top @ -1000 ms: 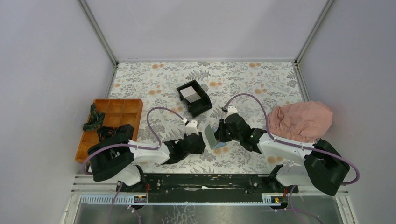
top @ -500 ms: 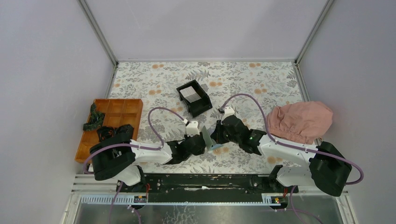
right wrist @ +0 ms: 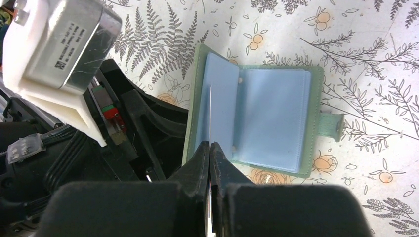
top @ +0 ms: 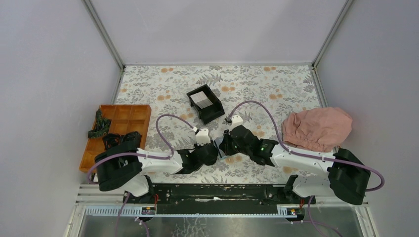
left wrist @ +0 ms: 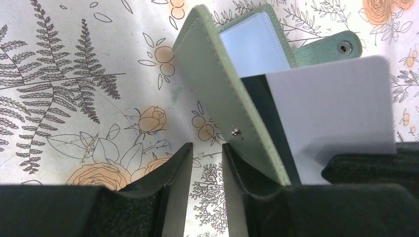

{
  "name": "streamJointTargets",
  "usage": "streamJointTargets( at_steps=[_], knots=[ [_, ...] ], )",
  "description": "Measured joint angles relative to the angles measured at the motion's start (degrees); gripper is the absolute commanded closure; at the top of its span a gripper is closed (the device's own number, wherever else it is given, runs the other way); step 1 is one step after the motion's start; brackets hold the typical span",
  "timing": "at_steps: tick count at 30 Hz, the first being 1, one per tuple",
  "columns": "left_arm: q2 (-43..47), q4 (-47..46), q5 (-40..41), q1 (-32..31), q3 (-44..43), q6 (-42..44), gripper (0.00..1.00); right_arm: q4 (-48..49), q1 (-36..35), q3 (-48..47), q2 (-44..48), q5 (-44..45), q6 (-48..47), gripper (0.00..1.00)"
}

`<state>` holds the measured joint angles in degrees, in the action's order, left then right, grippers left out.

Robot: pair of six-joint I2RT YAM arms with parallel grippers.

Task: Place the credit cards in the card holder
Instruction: Open the card holder at the center of the board.

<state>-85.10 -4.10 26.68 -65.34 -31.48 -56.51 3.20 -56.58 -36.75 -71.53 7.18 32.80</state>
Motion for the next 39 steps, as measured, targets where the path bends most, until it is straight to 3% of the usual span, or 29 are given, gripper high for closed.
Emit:
streamJointTargets(
  at_steps=[22,39],
  knots=[
    [-1.6,1.2,4.5,-0.6,-0.3,-8.6,0.62,-0.8,-7.2,-1.4,-4.2,7.9,-0.8,1.0],
    [-1.3,3.9,7.6,-2.1,0.0,-13.7,0.57,-2.2,-13.6,-7.8,-16.1,20.5,-4.2,1.0]
  ],
)
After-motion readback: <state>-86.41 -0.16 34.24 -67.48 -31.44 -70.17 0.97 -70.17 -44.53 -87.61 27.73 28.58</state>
